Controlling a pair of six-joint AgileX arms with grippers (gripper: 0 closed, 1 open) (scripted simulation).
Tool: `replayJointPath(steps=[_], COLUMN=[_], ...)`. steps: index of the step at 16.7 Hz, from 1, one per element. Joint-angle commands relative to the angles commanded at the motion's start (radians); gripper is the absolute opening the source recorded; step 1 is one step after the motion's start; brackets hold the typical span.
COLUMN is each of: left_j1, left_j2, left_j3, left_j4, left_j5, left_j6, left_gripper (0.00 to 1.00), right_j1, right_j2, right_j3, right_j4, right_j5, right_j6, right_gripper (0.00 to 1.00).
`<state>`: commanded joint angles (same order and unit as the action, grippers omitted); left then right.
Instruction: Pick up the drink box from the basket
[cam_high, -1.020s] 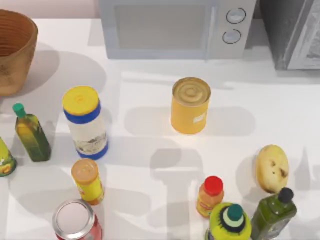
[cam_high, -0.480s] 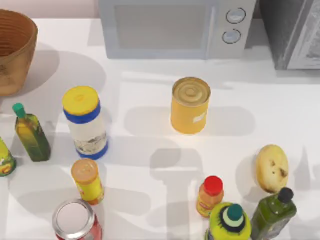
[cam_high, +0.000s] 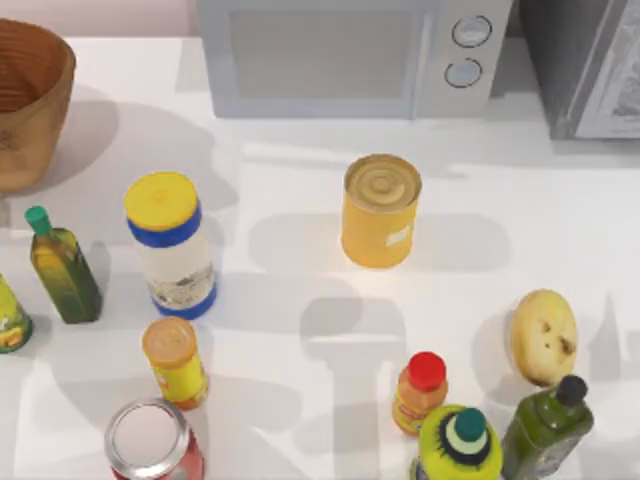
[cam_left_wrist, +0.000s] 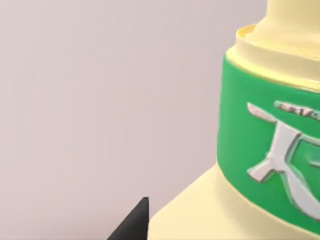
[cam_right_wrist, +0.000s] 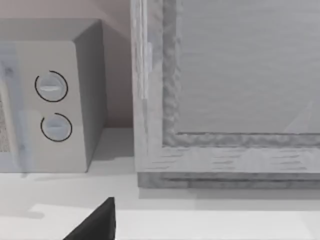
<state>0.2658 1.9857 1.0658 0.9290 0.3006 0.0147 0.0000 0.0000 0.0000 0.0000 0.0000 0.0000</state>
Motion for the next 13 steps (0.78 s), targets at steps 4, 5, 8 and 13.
replayJointPath(steps=[4,5,8,13], left_j1=[-0.001,-0.001,-0.001,-0.001], left_j2=[-0.112,-0.138,-0.197,-0.215], left_j3=[0.087,0.108,0.154,0.168], left_j4=[-0.199,-0.245,-0.352,-0.384], left_j5=[-0.002,-0.003,-0.004,-0.004], left_j6=[0.001,0.001,0.001,0.001], left_gripper=[0.00,0.00,0.00,0.00], right_j1=[0.000,0.000,0.000,0.000], right_j2=[0.000,0.000,0.000,0.000], right_j3=[0.000,0.000,0.000,0.000], right_j4=[0.000,0.000,0.000,0.000], right_j5=[0.000,0.000,0.000,0.000], right_j6=[0.000,0.000,0.000,0.000], right_gripper=[1.00,1.00,1.00,1.00])
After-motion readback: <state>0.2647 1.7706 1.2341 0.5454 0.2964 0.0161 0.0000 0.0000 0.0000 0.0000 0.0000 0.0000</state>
